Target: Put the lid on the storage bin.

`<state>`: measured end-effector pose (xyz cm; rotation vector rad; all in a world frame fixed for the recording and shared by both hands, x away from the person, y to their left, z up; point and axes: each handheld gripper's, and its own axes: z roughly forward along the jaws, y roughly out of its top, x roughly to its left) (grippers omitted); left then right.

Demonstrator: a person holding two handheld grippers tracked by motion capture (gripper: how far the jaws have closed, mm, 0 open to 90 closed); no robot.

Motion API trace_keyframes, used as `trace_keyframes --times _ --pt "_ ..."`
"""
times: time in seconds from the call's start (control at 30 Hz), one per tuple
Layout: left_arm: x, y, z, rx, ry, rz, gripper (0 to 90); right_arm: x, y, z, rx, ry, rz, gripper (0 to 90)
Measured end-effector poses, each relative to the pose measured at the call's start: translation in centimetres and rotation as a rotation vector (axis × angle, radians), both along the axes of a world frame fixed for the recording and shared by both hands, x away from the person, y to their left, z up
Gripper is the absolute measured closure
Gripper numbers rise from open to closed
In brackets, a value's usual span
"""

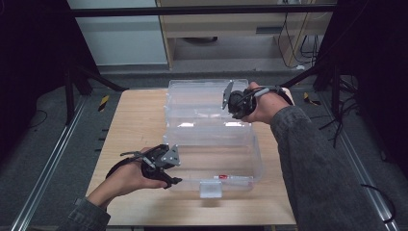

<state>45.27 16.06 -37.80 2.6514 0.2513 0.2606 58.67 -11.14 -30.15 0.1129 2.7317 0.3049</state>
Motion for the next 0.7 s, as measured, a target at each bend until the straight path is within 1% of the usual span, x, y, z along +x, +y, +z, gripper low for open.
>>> trace_keyframes --times 0.07,0.1,0.13,0.17,0.23,0.3,0.33,0.37,0.4,0.43,0.47,0.5,0.53,0.63,0.7 --pt "-0.3 0.1 0.2 -0.02 0.019 -0.011 43.9 0.0 -0.1 0.0 0.01 0.0 -0.001 82.1" --pt "-0.4 0.1 0.1 -0.015 0.025 -0.023 44.2 0.0 -0.1 0.0 0.011 0.002 -0.005 82.1" --pt "-0.6 -0.1 -0.5 0.023 0.032 -0.037 44.1 0.0 -0.2 0.0 0.014 0.005 -0.006 82.1" --pt "-0.6 -0.1 -0.5 0.023 0.032 -0.037 43.1 0.0 -0.2 0.0 0.014 0.005 -0.006 82.1" --pt "-0.6 -0.3 -1.4 0.046 0.038 -0.039 42.6 0.1 -0.2 0.0 0.021 0.005 -0.002 82.2" --pt "-0.5 -0.3 -2.1 0.057 0.037 -0.054 47.8 0.0 -0.2 0.0 0.021 0.006 -0.003 82.5" --pt "-0.4 -0.3 -2.3 0.062 0.033 -0.061 53.5 0.0 -0.2 0.0 0.019 0.006 0.0 82.6" --pt "-0.4 -0.2 -2.4 0.057 0.032 -0.057 59.3 0.0 -0.2 0.0 0.019 0.004 0.003 82.6" --pt "-0.3 -0.2 -2.5 0.054 0.035 -0.054 62.9 -0.1 -0.2 0.0 0.021 0.003 0.002 82.6" --pt "-0.3 -0.2 -2.5 0.035 0.048 -0.052 66.9 -0.1 -0.2 0.0 0.017 0.005 0.003 82.7" --pt "-0.3 -0.2 -2.5 0.031 0.05 -0.054 68.9 -0.1 -0.3 0.1 0.015 0.004 0.007 82.8" --pt "-0.3 -0.2 -2.4 0.037 0.05 -0.059 70.1 -0.1 -0.3 0.1 0.014 0.005 0.008 82.8" --pt "-0.4 -0.2 -2.5 0.044 0.05 -0.066 73.1 -0.1 -0.3 0.1 0.02 0.005 0.004 82.9" --pt "-0.4 -0.3 -2.5 0.049 0.064 -0.08 79.7 -0.1 -0.4 0.0 0.02 0.006 0.005 83.0" --pt "-0.4 -0.4 -2.5 0.061 0.06 -0.084 81.1 -0.1 -0.3 0.0 0.025 0.004 0.008 83.2"
